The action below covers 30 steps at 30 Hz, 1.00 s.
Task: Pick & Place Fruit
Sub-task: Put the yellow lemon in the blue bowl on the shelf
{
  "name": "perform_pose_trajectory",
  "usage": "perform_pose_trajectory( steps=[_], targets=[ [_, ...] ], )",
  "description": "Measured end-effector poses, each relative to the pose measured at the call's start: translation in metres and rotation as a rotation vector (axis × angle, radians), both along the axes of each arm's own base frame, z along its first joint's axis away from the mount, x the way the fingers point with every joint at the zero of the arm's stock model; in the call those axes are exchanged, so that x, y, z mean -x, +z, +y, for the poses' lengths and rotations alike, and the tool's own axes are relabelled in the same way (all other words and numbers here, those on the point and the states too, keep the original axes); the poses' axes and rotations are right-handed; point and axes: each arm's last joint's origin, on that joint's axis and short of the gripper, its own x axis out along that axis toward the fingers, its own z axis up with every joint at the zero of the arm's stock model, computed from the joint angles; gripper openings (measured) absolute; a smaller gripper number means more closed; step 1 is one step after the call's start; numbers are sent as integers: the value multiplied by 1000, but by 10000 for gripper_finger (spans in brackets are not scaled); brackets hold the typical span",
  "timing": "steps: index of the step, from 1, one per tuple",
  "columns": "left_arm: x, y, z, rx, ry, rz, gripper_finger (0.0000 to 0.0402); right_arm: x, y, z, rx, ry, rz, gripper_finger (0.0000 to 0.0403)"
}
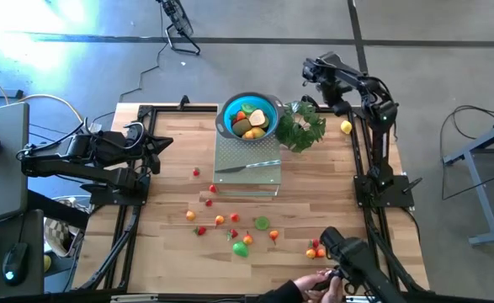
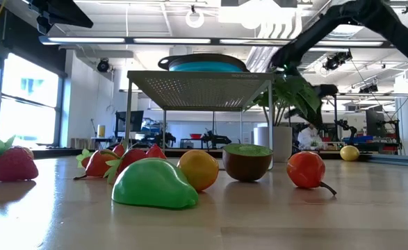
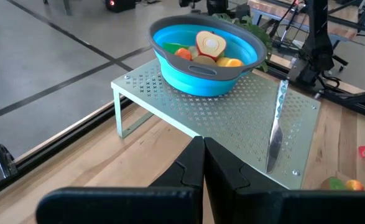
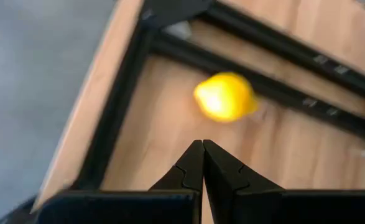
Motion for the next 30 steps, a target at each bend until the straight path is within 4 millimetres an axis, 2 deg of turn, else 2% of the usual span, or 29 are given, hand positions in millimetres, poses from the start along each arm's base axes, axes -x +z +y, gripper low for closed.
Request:
perform_pose_trajectory(
  steps=[4,13,23,30],
  targets=[
    [0,0,0,0,0,1,3,10,-14,2,-38,-42,39,2],
    [0,0,0,0,0,1,3,20,-29,8,-58,-111,103,2],
    [0,0,0,0,0,1,3,30,-50,3,-35,-80,73,2],
    [0,0,0,0,0,1,3,33,-53,-2,16,-60,92,2]
  ],
)
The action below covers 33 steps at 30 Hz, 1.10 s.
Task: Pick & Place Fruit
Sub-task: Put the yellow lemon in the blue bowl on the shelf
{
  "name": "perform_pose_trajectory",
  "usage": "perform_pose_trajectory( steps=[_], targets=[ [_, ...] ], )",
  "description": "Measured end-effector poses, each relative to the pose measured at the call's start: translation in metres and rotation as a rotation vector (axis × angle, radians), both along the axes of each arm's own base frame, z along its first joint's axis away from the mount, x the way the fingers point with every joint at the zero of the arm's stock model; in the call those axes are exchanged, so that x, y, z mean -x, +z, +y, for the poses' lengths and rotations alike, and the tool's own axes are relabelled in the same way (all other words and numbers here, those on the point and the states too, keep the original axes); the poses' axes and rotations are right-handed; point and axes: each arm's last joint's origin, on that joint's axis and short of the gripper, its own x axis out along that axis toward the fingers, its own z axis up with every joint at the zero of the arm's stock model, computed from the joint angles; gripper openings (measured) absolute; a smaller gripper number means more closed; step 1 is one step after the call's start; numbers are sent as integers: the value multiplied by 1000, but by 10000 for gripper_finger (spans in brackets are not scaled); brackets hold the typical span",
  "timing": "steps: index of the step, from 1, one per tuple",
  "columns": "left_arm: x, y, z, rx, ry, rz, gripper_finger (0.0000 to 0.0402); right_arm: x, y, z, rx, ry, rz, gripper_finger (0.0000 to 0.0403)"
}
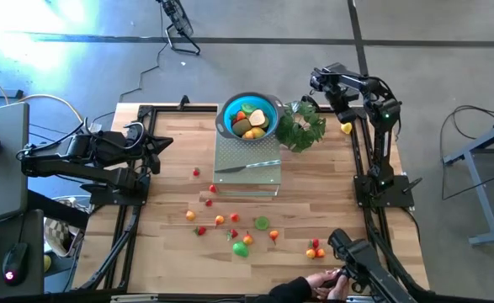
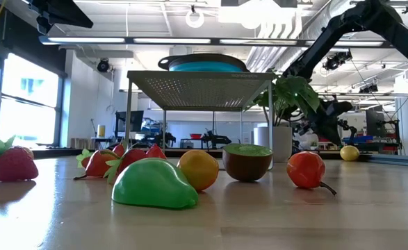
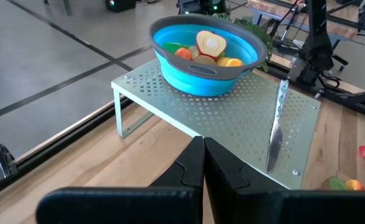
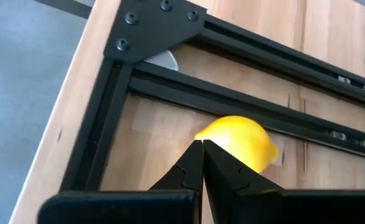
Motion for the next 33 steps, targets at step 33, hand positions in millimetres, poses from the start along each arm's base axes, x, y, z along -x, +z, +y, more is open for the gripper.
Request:
perform_pose_trajectory(
  steps=[33],
  targets=[
    [0,0,0,0,0,0,3,18,-20,6,-81,-119,-74,2]
  ],
)
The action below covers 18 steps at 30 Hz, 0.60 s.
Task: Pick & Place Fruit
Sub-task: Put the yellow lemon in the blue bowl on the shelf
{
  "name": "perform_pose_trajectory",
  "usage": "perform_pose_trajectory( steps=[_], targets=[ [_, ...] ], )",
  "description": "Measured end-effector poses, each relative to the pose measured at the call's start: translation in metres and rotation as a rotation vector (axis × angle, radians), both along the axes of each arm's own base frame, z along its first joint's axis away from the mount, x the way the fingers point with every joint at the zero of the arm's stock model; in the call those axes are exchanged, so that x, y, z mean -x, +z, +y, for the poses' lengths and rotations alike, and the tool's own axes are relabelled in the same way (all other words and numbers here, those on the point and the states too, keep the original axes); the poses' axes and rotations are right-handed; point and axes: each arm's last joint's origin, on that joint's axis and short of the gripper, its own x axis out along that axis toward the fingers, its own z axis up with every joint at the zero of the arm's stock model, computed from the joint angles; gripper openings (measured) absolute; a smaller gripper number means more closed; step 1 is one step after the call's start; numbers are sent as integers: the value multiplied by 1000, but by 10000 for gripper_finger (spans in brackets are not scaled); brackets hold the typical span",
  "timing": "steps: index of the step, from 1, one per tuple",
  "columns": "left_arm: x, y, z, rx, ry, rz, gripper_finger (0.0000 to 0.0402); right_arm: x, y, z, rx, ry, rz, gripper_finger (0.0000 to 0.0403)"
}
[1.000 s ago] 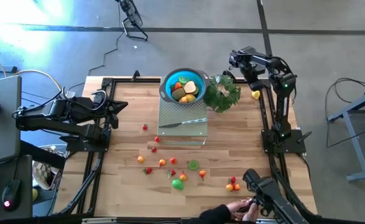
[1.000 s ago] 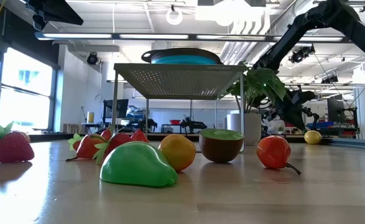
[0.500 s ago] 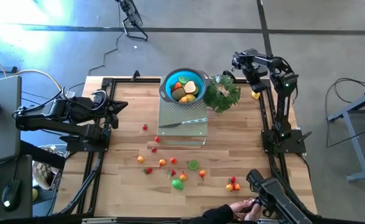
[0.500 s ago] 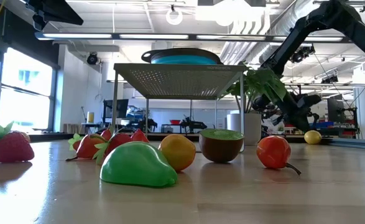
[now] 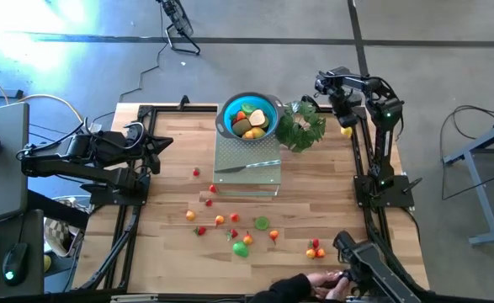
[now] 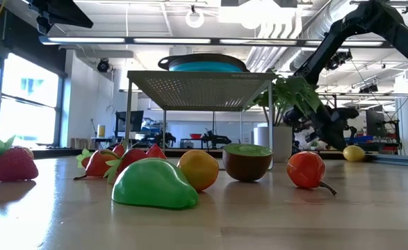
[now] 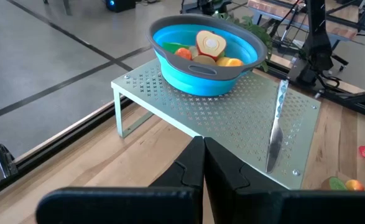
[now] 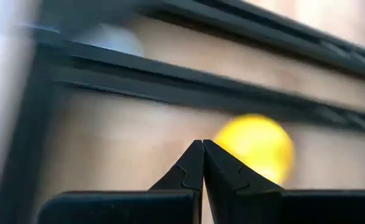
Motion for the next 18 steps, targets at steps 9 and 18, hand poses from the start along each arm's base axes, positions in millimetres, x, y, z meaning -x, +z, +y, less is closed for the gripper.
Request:
perform_pose_trajectory(
  steps=[9,18],
  targets=[
    [0,0,0,0,0,0,3,-27,8,21,-59,-131,-25,2],
    [0,0,0,0,0,0,3,-26,11,25,-125,-133,-47,2]
  ],
)
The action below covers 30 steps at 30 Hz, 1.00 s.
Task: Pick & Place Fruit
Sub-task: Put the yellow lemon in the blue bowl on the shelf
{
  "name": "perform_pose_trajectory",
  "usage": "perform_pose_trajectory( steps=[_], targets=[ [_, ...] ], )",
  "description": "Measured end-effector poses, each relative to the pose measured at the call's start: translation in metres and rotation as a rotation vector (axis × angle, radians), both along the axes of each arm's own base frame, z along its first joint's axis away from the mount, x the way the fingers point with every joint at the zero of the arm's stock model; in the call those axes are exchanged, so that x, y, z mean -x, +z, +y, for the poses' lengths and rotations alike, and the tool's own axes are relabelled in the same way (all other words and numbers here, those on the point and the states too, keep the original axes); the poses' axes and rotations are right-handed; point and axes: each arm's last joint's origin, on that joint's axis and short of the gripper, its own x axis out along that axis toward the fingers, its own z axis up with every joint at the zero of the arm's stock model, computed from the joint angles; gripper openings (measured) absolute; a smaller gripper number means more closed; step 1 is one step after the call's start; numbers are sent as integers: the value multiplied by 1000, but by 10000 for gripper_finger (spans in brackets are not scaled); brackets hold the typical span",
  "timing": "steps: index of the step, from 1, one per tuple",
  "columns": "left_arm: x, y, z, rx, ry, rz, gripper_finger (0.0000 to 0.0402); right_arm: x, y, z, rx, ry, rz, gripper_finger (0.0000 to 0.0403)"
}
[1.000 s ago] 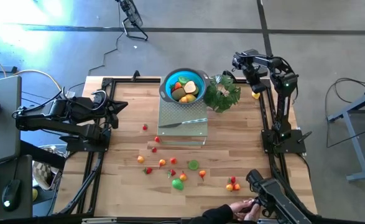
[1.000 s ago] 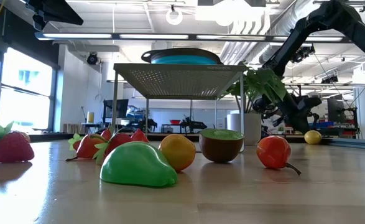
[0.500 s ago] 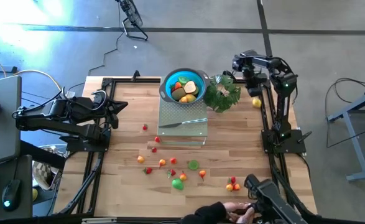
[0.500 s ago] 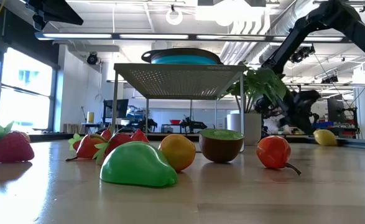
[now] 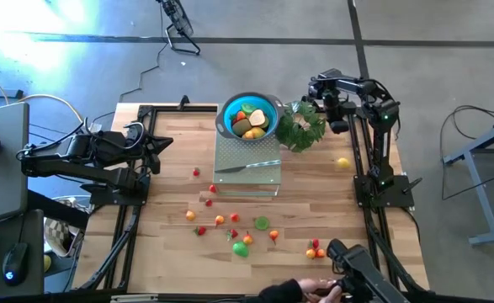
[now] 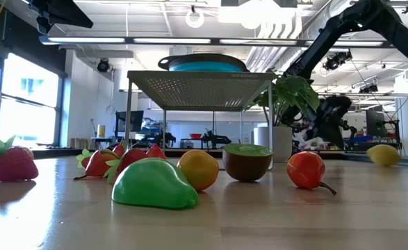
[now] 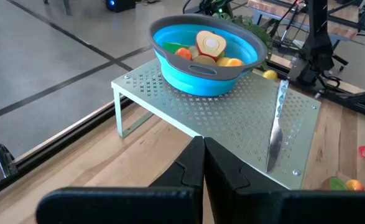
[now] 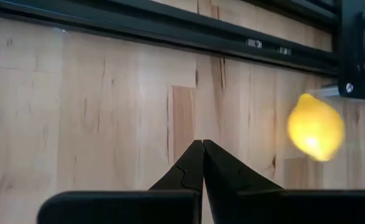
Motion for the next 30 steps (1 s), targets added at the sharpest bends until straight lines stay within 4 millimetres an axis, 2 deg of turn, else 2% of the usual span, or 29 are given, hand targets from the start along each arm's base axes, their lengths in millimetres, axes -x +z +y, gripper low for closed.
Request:
perform_pose_trajectory(
  steps=[5,11,23,30],
  targets=[
    [0,0,0,0,0,0,3,2,3,0,-10,34,-11,2],
    [0,0,0,0,0,0,3,5,17,0,58,75,11,2],
    [0,0,0,0,0,0,3,13,65,12,216,120,-6,2],
    [0,0,0,0,0,0,3,10,90,28,274,176,3,2]
  ],
)
